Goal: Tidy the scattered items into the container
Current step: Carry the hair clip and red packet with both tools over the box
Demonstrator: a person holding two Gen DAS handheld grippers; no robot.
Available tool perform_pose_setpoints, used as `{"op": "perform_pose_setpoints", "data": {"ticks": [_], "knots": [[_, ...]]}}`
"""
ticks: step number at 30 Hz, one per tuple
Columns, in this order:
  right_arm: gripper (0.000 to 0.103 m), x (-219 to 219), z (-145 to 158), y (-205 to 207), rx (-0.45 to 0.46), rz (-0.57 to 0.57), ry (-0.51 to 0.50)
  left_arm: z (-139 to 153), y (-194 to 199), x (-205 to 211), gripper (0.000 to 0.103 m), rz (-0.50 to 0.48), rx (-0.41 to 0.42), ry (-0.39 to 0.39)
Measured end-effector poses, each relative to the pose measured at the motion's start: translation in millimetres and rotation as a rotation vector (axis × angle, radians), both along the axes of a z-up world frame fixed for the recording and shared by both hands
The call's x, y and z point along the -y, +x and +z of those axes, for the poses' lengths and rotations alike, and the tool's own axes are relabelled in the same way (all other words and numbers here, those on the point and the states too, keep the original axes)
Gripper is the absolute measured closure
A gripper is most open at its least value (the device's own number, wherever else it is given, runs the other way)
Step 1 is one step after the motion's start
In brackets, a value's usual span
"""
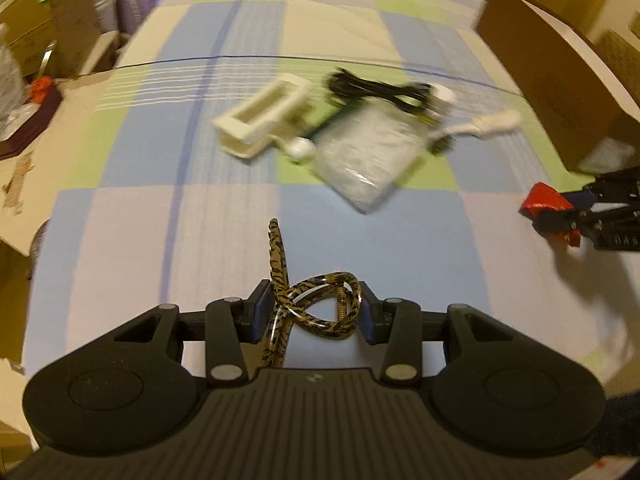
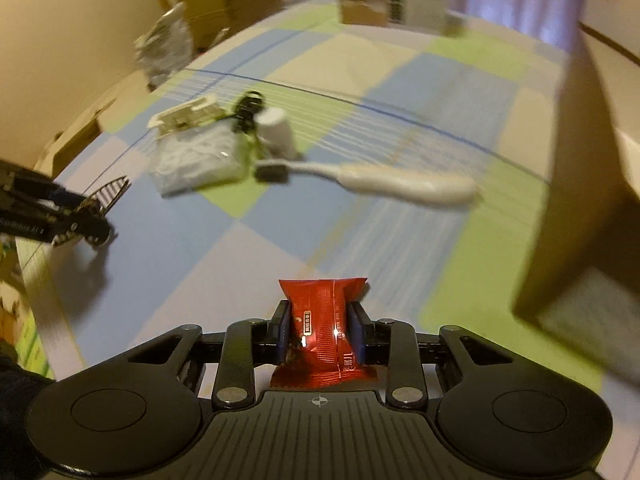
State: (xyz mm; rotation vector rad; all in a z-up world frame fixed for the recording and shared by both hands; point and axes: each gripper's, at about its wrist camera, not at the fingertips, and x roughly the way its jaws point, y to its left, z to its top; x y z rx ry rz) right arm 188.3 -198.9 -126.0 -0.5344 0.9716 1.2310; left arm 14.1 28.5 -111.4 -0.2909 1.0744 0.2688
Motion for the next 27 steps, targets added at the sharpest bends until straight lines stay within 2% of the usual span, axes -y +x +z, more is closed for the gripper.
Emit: {"op": "perform_pose_setpoints", "data": {"ticks": [8,18,27], "knots": [[0.076,52.0,17.3,14.3,-0.052,-0.138,0.009,16.3,29.2,54.4,0.065,-0.193,0.049,-0.015],[0.076,100.1,72.6,36.7,-0.031,-0.245,0.141,63.9,91.2,113.2,0.065,-0.366,0.203,-0.017],[0.076,146.6,121.9,75.3,0.008,-0.38,0.266,95.5,153.5,166.1,0.065,-0.482,0.301,-0.052]]}}
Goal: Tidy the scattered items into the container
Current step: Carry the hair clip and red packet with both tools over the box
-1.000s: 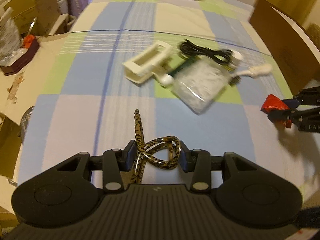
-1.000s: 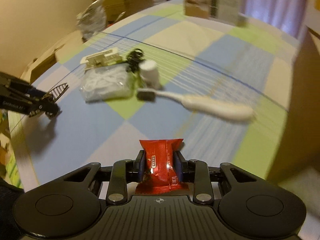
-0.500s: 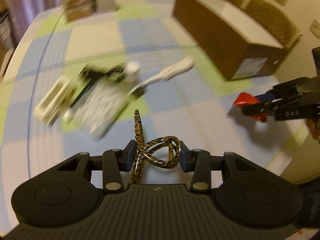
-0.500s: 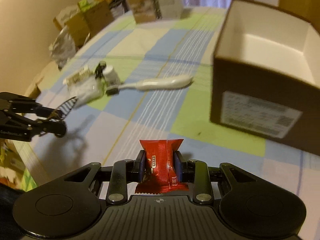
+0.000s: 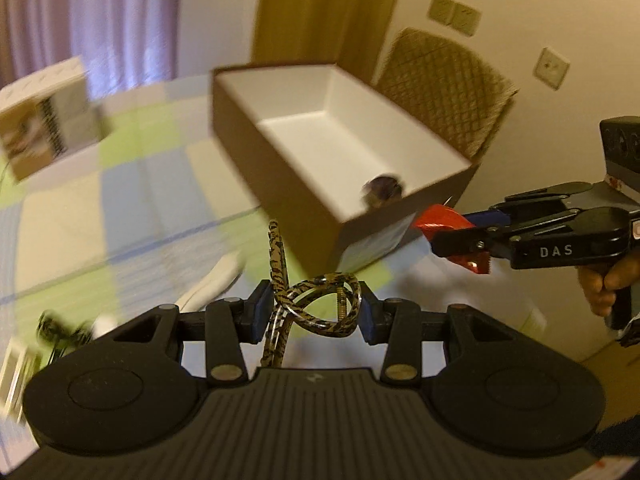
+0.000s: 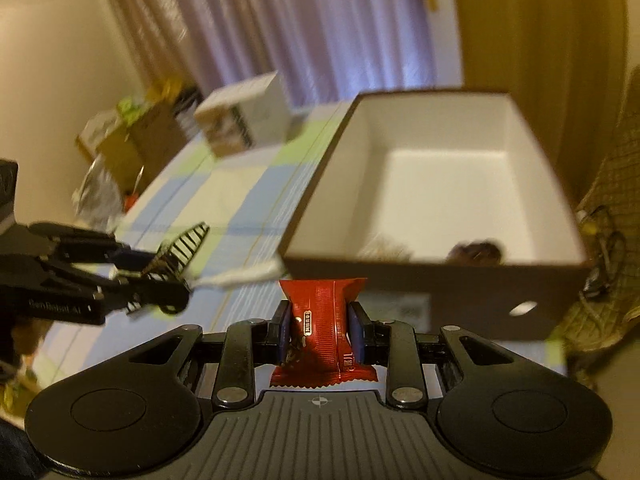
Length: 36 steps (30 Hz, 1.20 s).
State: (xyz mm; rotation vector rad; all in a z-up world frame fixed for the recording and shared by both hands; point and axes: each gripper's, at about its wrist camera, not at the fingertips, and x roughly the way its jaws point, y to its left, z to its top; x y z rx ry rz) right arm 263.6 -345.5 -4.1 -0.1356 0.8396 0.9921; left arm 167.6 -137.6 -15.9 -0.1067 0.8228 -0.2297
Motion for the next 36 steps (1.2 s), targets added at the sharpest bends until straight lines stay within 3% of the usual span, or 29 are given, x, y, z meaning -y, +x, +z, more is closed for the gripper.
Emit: {"op": "perform_pose_setpoints", "data": {"ticks": [10,19,25,36], "knots": [[0.076,6.3,22.9,59.0,0.093,-0.073,0.018,18.1,75.7,36.0,0.065,-0.026,0.048,-0.01],[0.076,-3.2,16.1,111.2,0.079,-0.084,0.003,20.2,133.4,51.5,0.065,-0.008,0.045,-0.012],[0.076,-13.4,3.8,141.8,0.063,-0.083,-0.027,9.2,168.8,49.5,0.065,0.042,-0.001,-0.046],[0.076,-38.6,-26.6,174.7,0.079,-0.013,-0.155,-21.9,212.0,49.5,0.065,0.084,-0.066,-0.014]]}}
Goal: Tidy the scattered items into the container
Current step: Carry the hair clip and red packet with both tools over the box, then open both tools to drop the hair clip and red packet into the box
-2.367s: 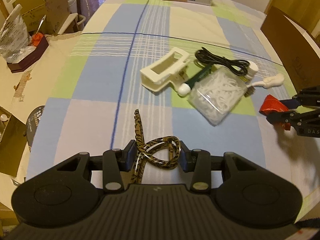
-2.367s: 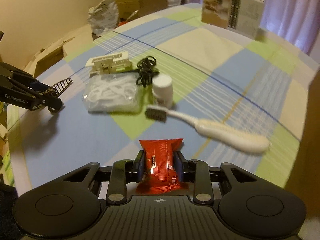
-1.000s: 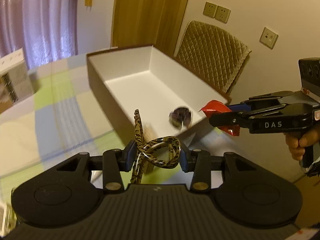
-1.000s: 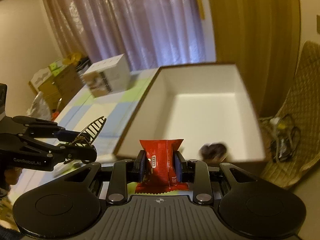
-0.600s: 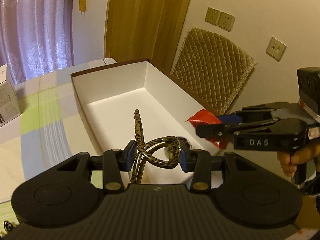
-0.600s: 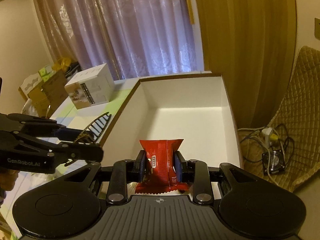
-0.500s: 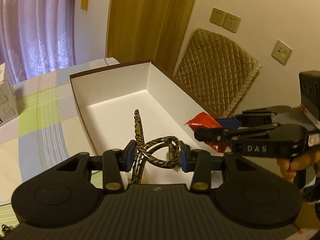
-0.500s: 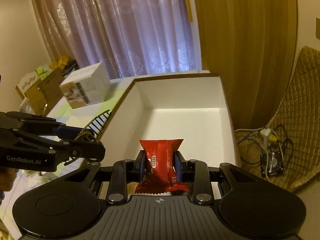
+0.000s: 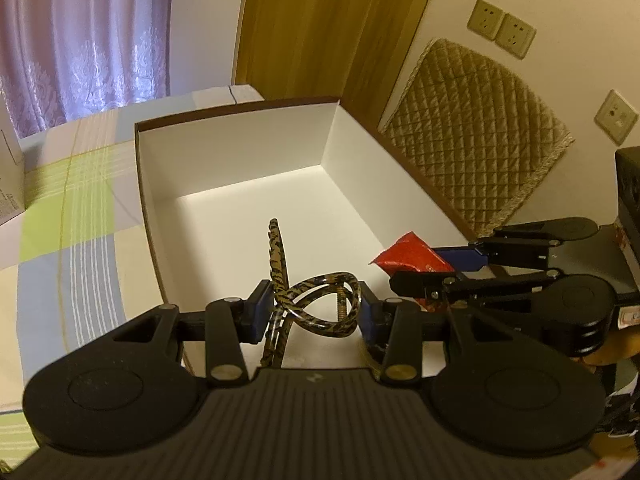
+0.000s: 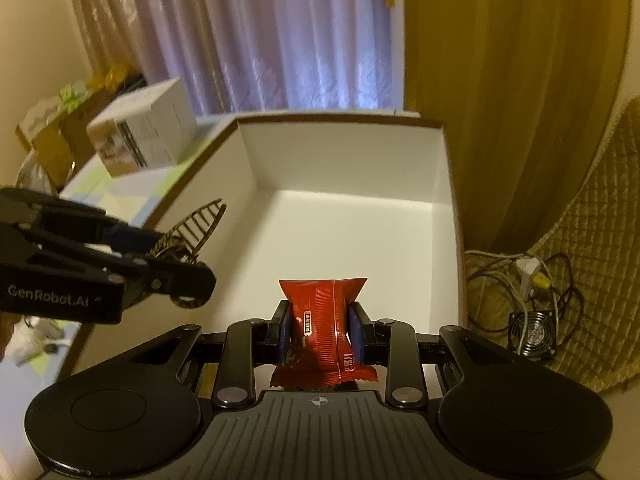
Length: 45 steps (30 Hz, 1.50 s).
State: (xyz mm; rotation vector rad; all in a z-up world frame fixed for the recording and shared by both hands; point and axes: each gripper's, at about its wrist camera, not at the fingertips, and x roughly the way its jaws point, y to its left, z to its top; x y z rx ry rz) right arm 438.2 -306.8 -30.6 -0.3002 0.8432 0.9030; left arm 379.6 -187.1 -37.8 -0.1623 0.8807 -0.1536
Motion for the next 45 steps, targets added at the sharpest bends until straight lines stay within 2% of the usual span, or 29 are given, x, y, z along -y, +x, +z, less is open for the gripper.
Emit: {"op": "perform_pose_setpoints", "data": {"ticks": [5,18,29,32,33,35,36,40,42,45], "knots": [[0.076,-14.2,-11.6,11.0,-0.006,0.067,-0.059,-12.0,18.4,1.0,0.065,0.002,-0.031,0.021],[0.076,-39.1,-30.1,38.4,-0.026,0.126,-0.151,-38.0,56.7,4.0,0.065,-0.001,-0.105,0.066],[0.076,-50.1,-43.7,41.1,0.011,0.163,-0.213,-52.4,73.5,5.5,0.066,0.021,-0.149,0.095],[0.075,-50.7,-42.4,39.8,0.026,0.175,-0.21,-51.3,73.6,5.5,0.066,0.025,-0.136,0.094],[0.072,-50.8,-43.0,39.8,0.02,0.178,-0.218,-50.3,73.4,5.9,0.065,0.021,-0.133,0.095],[0.056,-49.3,-43.6,38.1,0.011,0.186,-0.224,-48.1,71.9,6.7,0.062,0.019,-0.129,0.101],[0.044,-47.4,-42.4,35.3,0.021,0.19,-0.218,-46.9,71.1,6.5,0.061,0.02,-0.126,0.103],[0.037,-42.5,-38.6,27.4,0.026,0.206,-0.193,-44.9,68.3,6.4,0.059,0.015,-0.123,0.104],[0.032,-41.0,-36.5,23.6,0.023,0.212,-0.183,-44.4,65.3,7.1,0.054,0.01,-0.124,0.109],[0.026,-40.5,-31.3,16.8,0.041,0.221,-0.171,-43.6,59.8,9.2,0.052,0.003,-0.126,0.113]]}}
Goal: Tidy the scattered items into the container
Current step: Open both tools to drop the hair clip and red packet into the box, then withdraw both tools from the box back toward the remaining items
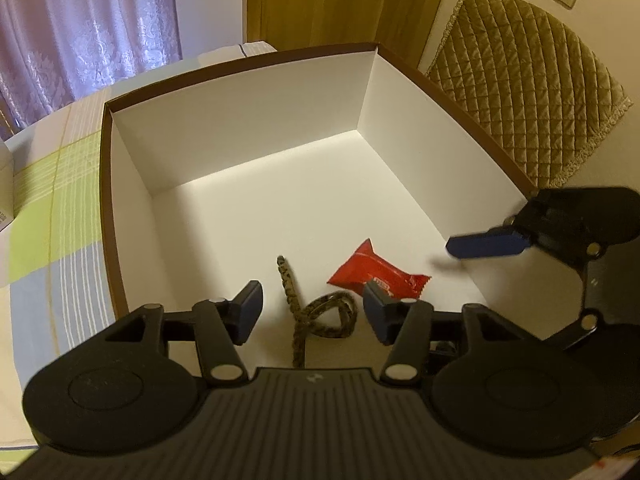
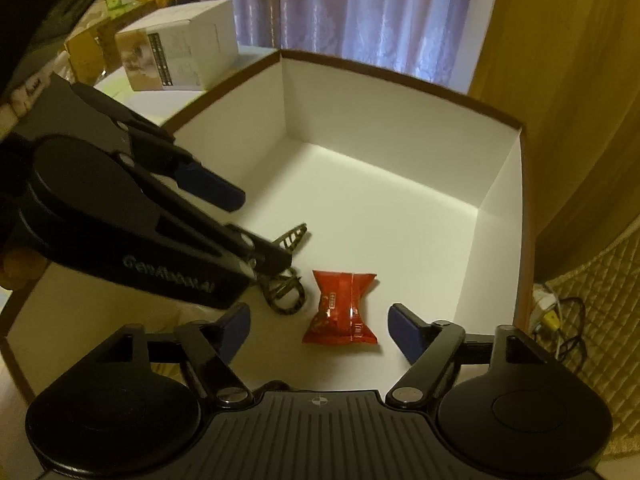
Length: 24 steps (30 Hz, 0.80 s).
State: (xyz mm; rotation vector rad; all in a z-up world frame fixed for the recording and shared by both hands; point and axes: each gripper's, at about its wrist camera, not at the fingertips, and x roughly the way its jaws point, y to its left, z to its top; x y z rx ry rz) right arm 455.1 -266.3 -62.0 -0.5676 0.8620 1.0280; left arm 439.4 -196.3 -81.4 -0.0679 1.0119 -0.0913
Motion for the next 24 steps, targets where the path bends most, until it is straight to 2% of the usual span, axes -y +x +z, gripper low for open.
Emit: {"op": "perform_pose_setpoints", "data": {"ticks": [3,7,9,16,18,24], "knots": [[0.014,0.1,5.0,-5.5,-0.011,0.007,0.007,2.2,-6.0,2.5,0.049,-0.011,-0.004,0.005],[0.005,7.8,14.2,-11.8,-0.012,-0.012,0.049,10.2,-15.8,4.3,0.04,-0.027,0.009,-0.004],[0.002,13.3,19.0,-14.5,-0.037,-0.018,0.085,15.2,-20.8,6.1,0.027,-0.024,0.015,0.006],[0.002,27.1,30.7,-29.9,-0.032,-0.038,0.126,35.7,-40.9,4.4,0.018,-0.02,0.047,-0.007],[0.002,33.3,35.4,-38.1,-0.026,-0.048,0.14,41.4,-47.6,3.5,0.012,-0.012,0.052,-0.008],[0.002,50.1,44.3,-57.5,-0.02,-0.114,0.186,59.0,-76.0,3.3,0.008,0.004,0.092,-0.023]]}}
